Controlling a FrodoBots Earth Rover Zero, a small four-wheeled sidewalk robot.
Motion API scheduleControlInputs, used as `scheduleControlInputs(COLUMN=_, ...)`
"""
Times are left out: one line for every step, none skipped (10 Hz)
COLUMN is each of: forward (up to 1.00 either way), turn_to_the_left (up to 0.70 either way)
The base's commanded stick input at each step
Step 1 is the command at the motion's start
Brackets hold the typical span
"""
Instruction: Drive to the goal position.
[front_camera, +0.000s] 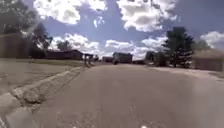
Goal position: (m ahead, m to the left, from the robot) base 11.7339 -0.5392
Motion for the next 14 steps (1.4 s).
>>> scheduleControlInputs(forward=0.85, turn_to_the_left=0.0)
scheduleControlInputs(forward=0.85, turn_to_the_left=0.0)
scheduleControlInputs(forward=0.85, turn_to_the_left=0.0)
scheduleControlInputs(forward=0.85, turn_to_the_left=0.0)
scheduleControlInputs(forward=0.85, turn_to_the_left=0.0)
scheduleControlInputs(forward=0.85, turn_to_the_left=0.0)
scheduleControlInputs(forward=0.85, turn_to_the_left=0.0)
scheduleControlInputs(forward=0.85, turn_to_the_left=0.0)
scheduleControlInputs(forward=0.85, turn_to_the_left=0.0)
scheduleControlInputs(forward=0.85, turn_to_the_left=0.0)
scheduleControlInputs(forward=0.85, turn_to_the_left=0.0)
scheduleControlInputs(forward=0.85, turn_to_the_left=0.0)
scheduleControlInputs(forward=0.85, turn_to_the_left=0.0)
scheduleControlInputs(forward=0.85, turn_to_the_left=0.0)
